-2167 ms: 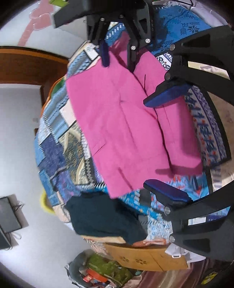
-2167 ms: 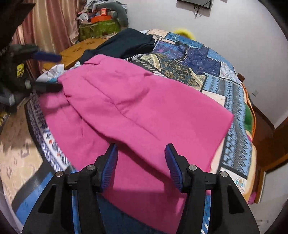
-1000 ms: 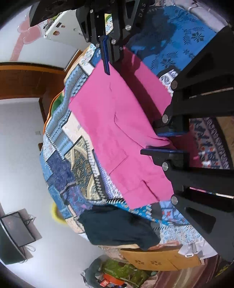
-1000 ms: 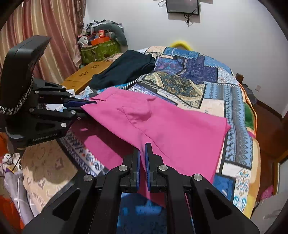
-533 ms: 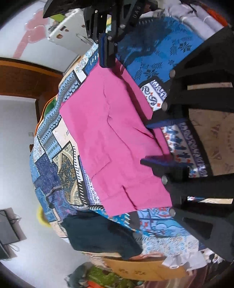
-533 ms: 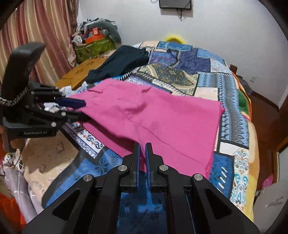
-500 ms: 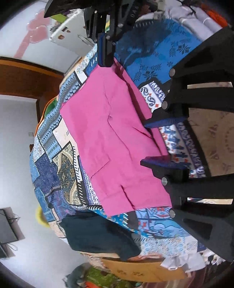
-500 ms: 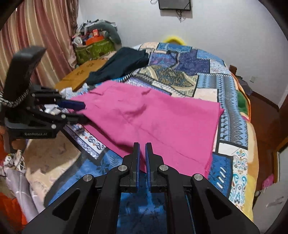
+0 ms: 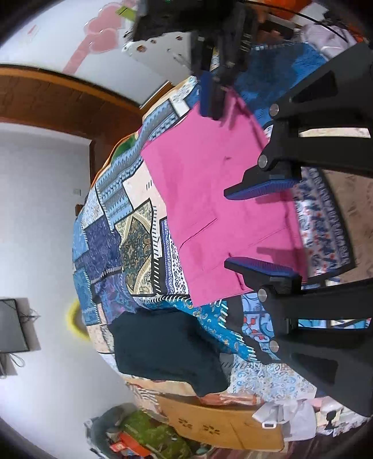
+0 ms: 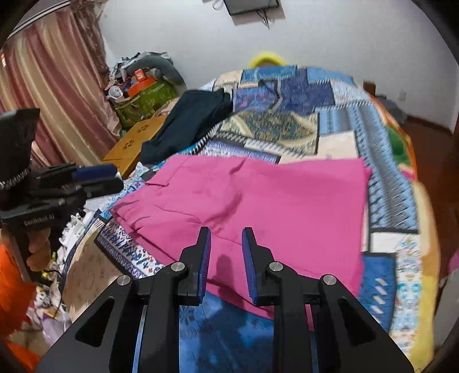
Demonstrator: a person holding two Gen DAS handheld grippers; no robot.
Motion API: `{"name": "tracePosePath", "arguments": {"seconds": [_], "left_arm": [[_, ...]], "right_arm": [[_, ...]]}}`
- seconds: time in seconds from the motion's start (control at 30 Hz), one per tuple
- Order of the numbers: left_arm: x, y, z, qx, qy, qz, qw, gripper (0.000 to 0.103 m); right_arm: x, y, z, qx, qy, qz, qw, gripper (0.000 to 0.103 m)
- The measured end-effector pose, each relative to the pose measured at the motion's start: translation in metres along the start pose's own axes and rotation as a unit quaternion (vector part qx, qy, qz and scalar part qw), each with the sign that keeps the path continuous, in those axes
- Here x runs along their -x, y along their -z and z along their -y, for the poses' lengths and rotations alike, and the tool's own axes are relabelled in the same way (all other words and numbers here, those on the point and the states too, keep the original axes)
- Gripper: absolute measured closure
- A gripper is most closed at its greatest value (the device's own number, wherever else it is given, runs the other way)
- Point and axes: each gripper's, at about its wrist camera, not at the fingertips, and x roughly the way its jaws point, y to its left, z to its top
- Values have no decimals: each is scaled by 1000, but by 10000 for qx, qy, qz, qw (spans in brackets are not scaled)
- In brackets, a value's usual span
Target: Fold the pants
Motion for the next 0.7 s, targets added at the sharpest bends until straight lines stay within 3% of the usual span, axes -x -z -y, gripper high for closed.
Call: {"name": "tracePosePath", "arguments": {"seconds": [0.2,0.3,0.7], "left_arm": [[-41,9,-9,210,109,-536,9983,61],[-58,25,-13,198,-7,-794,9966,59],[-42,39,-12,72,-353,-564,9978,59]], "right_arm": [[-32,13,8,-280,-94,-598,9978,83],[-28,22,12,-225,4,-584,9980,69],[6,53,56,-596,420,-636,9953,69]]}}
